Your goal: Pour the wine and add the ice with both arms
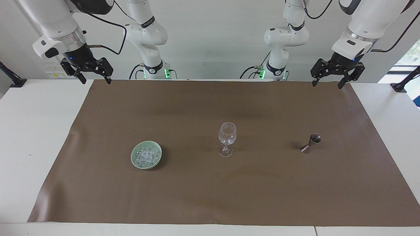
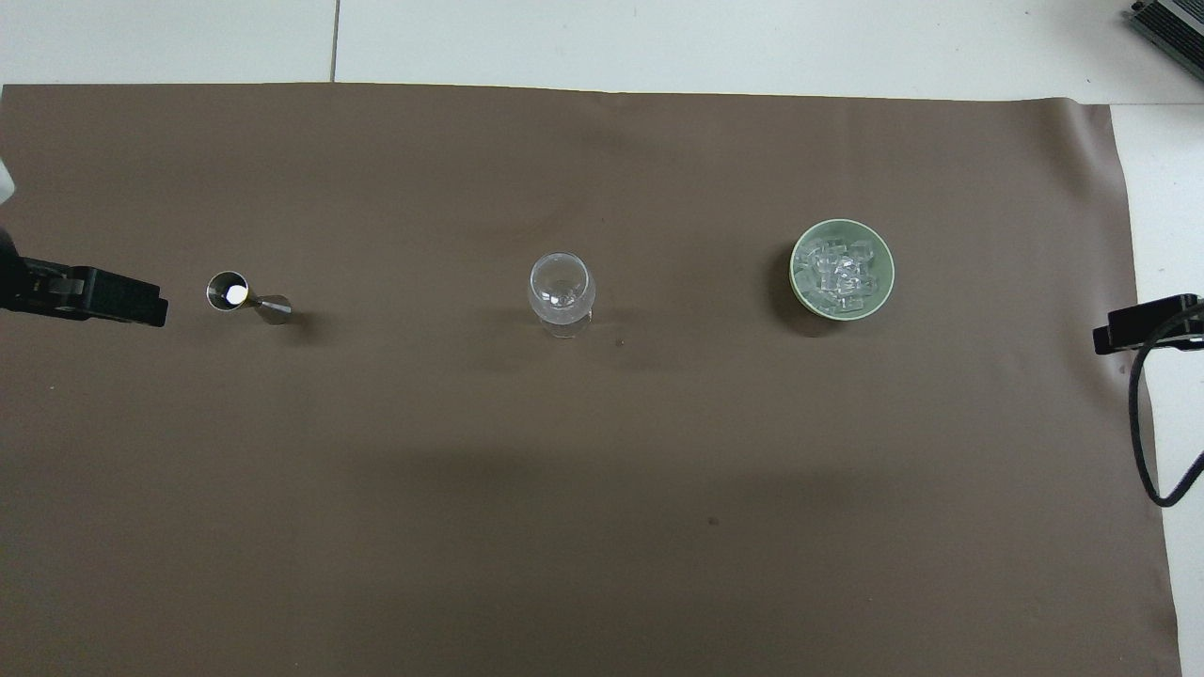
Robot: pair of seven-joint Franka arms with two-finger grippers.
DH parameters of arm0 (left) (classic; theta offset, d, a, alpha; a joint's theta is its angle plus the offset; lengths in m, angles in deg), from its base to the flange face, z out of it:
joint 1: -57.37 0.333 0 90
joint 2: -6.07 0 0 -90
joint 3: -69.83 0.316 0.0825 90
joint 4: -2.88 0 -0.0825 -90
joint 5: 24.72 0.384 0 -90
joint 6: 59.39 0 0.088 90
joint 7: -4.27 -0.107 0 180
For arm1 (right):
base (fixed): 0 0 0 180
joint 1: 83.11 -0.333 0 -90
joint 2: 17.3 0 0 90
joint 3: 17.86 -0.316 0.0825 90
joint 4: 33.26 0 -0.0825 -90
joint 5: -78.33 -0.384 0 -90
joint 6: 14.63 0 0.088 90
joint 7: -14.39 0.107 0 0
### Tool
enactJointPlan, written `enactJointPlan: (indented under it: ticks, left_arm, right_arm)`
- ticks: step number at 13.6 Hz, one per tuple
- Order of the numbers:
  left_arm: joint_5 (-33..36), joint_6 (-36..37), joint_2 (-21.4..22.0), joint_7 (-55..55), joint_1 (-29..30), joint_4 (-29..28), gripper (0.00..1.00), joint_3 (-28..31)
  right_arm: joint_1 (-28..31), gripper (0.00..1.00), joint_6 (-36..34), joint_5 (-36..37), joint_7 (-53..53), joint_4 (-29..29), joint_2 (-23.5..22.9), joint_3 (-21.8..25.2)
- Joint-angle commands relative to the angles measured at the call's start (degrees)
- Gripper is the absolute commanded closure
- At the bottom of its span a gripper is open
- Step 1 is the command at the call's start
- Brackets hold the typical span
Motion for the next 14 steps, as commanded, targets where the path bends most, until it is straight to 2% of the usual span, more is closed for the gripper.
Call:
enactJointPlan:
  ticks: [1,11,14]
  left_arm:
    - [-0.68,-0.28,0.82,-0.80,0.05,-0.74,0.00,0.35]
    - [-1.03,0.42,1.26,-0.19,0.14,-0.83,0.00,0.62]
    - [-2.70,1.65,0.38,-0.54,0.58,-2.49,0.00,2.90]
  right_arm:
    - [0.24,0.00,0.19,-0.78,-0.44,-0.30,-0.16,-0.12]
    - [0.24,0.00,0.19,-0.78,-0.44,-0.30,-0.16,-0.12]
    - [0.24,0.00,0.19,-0.78,-0.44,-0.30,-0.16,-0.04]
